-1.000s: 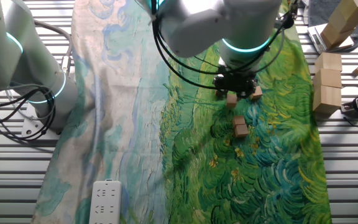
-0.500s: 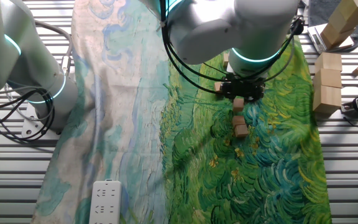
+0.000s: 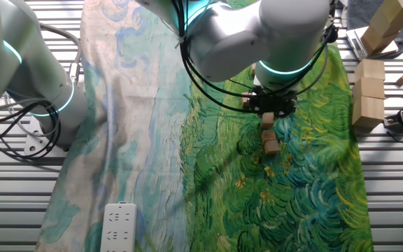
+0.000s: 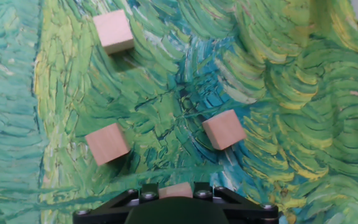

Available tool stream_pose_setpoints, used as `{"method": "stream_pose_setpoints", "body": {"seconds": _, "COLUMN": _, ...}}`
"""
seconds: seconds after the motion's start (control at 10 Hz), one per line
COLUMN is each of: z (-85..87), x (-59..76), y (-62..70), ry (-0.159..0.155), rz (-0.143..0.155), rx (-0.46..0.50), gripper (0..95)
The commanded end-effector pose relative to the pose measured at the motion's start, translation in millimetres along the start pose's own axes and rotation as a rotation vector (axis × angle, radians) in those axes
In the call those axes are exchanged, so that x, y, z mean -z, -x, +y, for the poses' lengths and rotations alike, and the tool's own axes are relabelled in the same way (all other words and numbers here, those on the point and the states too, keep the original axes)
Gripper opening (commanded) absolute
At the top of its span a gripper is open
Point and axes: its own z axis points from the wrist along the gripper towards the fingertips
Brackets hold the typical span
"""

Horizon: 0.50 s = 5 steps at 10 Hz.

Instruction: Stack the blocks into a pyramid shape

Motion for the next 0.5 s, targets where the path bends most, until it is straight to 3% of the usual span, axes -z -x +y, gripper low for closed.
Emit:
{"method": "stream_pose_setpoints", "body": {"seconds": 0.1, "z": 1.0, "x": -0.9, "y": -1.2, "ry": -0.001, "rz": 0.0, "rx": 0.01, "gripper": 0.0}}
{"method": "stream_pose_setpoints", "body": {"seconds": 0.5, "z": 2.7, "x": -4.1, "y": -8.7, "ry": -0.003, "rz": -0.001, "rx": 0.015, "gripper": 0.0}}
